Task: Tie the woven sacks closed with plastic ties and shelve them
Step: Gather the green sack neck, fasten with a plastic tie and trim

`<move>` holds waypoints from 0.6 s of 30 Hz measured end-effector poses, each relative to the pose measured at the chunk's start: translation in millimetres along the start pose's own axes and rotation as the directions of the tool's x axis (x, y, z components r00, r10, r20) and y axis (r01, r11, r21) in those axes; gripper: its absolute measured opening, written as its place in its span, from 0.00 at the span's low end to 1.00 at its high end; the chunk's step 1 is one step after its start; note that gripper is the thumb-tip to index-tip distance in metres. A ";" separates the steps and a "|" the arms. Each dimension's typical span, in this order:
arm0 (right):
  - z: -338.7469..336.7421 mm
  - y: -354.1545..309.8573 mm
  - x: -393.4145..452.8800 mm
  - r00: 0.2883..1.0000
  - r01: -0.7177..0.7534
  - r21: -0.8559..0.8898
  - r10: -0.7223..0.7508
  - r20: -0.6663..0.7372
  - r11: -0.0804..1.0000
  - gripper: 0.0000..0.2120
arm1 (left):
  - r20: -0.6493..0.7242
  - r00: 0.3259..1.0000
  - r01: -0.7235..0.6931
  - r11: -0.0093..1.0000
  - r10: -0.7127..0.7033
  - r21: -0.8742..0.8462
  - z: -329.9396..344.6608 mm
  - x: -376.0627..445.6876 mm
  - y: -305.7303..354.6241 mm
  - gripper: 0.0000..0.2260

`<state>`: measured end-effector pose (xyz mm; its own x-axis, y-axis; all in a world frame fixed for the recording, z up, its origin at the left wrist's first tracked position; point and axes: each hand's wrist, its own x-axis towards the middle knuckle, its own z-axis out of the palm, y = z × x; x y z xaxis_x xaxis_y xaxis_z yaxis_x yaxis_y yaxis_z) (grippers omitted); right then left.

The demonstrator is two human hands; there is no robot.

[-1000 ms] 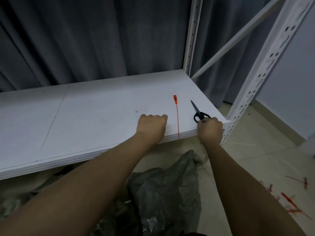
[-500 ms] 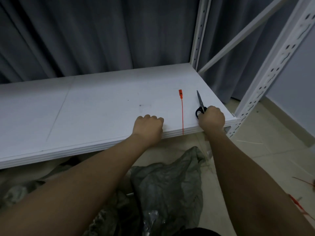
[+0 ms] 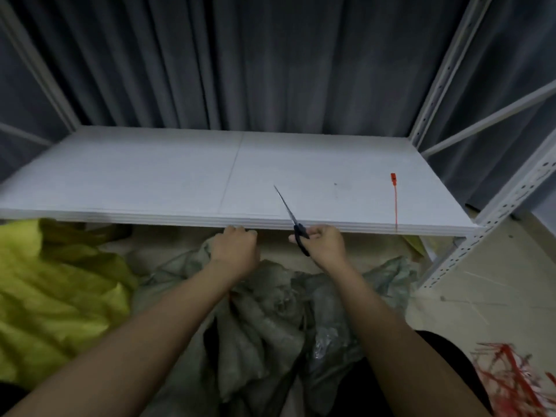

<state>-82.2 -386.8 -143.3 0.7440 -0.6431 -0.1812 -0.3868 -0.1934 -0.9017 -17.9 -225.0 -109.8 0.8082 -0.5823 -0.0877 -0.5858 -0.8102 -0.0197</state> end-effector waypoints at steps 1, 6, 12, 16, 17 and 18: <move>14.6 -1.9 -13.3 1.000 -0.011 -0.029 0.011 -0.006 1.000 0.15 | -0.007 0.999 0.031 0.999 -0.032 -0.037 1.2 -11.7 -14.0 0.14; 63.9 -1.6 -60.4 0.998 -0.021 -0.114 0.028 0.061 0.993 0.24 | 0.100 0.987 0.145 0.956 -0.123 -0.256 14.1 -49.1 -48.4 0.18; 80.2 4.2 -86.9 0.990 -0.088 -0.138 0.102 0.100 0.987 0.16 | 0.084 0.980 0.198 0.907 -0.179 -0.372 39.9 -65.8 -56.7 0.10; 79.2 6.5 -94.3 0.978 -0.018 -0.207 0.060 0.198 0.978 0.06 | 0.159 0.973 0.216 0.895 -0.166 -0.390 44.6 -72.1 -72.4 0.10; 78.5 4.1 -97.2 0.975 0.023 -0.241 0.031 0.218 0.970 0.07 | 0.187 0.970 0.219 0.892 -0.155 -0.396 46.7 -74.8 -77.5 0.11; 78.3 1.0 -100.4 0.972 0.065 -0.272 0.000 0.233 0.960 0.11 | 0.214 0.966 0.221 0.888 -0.144 -0.402 49.5 -77.6 -82.7 0.11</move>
<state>-114.6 -264.4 -156.8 0.8503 -0.4529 -0.2681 -0.4713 -0.4285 -0.7709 -35.1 -109.4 -150.6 0.8525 -0.4316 -0.2948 -0.3176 -0.8757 0.3636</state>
